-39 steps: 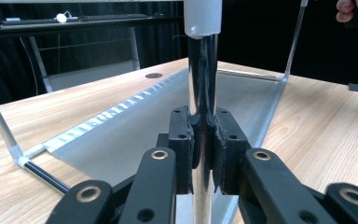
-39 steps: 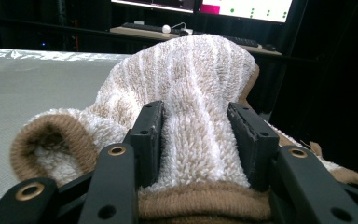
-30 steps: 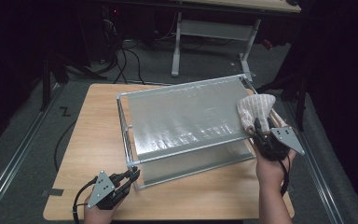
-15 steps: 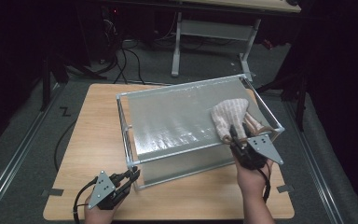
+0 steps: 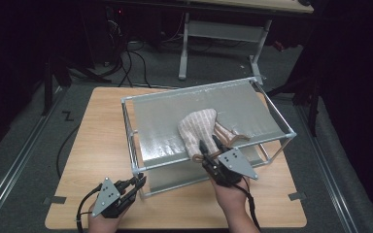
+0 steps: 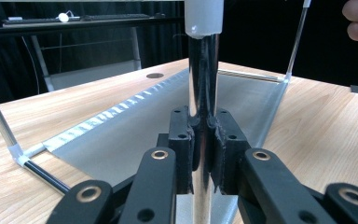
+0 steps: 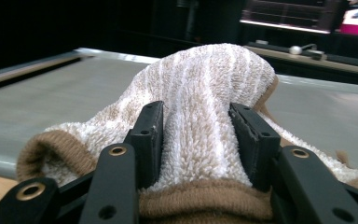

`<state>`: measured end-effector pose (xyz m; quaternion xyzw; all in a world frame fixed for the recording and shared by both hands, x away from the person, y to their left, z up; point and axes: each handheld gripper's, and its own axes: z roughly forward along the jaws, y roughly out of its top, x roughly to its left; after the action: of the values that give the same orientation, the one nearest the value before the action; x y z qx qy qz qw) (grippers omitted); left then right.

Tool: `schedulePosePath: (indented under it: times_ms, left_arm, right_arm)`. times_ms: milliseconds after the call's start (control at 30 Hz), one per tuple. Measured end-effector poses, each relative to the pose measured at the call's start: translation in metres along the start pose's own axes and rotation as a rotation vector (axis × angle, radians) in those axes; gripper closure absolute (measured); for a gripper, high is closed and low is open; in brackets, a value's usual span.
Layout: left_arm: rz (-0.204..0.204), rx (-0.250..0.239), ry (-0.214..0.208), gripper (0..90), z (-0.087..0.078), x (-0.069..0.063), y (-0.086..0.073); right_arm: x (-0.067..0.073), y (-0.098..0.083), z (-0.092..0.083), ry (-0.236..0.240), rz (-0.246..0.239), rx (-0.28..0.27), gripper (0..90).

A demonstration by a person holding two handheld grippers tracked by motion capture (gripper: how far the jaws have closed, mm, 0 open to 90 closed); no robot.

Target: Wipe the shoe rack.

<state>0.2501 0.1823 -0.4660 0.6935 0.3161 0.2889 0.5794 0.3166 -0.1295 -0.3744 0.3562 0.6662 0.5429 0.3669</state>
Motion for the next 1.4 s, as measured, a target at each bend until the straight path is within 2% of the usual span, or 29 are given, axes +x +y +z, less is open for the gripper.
schedulePosePath:
  times_ms: [167, 400, 533, 700, 767, 833, 933, 1000, 1100, 1167, 1400]
  left_arm:
    - [-0.001, -0.001, -0.001, 80.1, 0.000, 0.000, 0.000]
    - [0.002, -0.001, -0.005, 80.0, 0.000, 0.001, 0.000]
    - [0.001, -0.002, -0.005, 80.0, 0.000, 0.000, 0.000]
    - [0.003, -0.001, -0.005, 80.1, 0.000, 0.001, 0.000]
    - [0.003, 0.000, -0.005, 80.0, 0.000, 0.001, 0.000]
    - [0.003, 0.000, -0.004, 80.0, 0.000, 0.001, 0.000]
    - [0.003, 0.000, -0.005, 80.0, 0.000, 0.001, 0.000]
    - [0.003, 0.000, -0.005, 80.0, 0.000, 0.001, -0.001]
    - [0.004, 0.000, -0.005, 80.0, 0.000, 0.001, -0.001]
    - [0.003, 0.000, -0.004, 80.0, 0.000, 0.001, 0.000]
    - [0.001, 0.000, -0.003, 80.1, 0.000, 0.000, 0.000]
  right_arm:
    - [0.029, 0.004, 0.007, 0.078, -0.008, -0.005, 56.1]
    - [0.065, 0.010, 0.012, 0.162, -0.033, -0.007, 55.4]
    - [0.082, 0.013, 0.013, 0.204, -0.040, -0.010, 54.0]
    - [0.096, 0.016, 0.011, 0.241, -0.062, -0.012, 51.9]
    - [0.098, 0.016, 0.010, 0.246, -0.070, -0.016, 50.5]
    - [0.098, 0.016, 0.011, 0.244, -0.064, -0.011, 45.4]
    - [0.093, 0.018, 0.015, 0.245, -0.016, 0.016, 35.7]
    - [0.090, 0.018, 0.016, 0.267, 0.008, 0.032, 36.0]
    - [0.090, 0.017, 0.017, 0.286, -0.002, 0.037, 41.5]
    - [0.088, 0.017, 0.018, 0.310, 0.010, 0.045, 45.2]
    - [0.090, 0.017, 0.016, 0.333, -0.016, 0.053, 63.1]
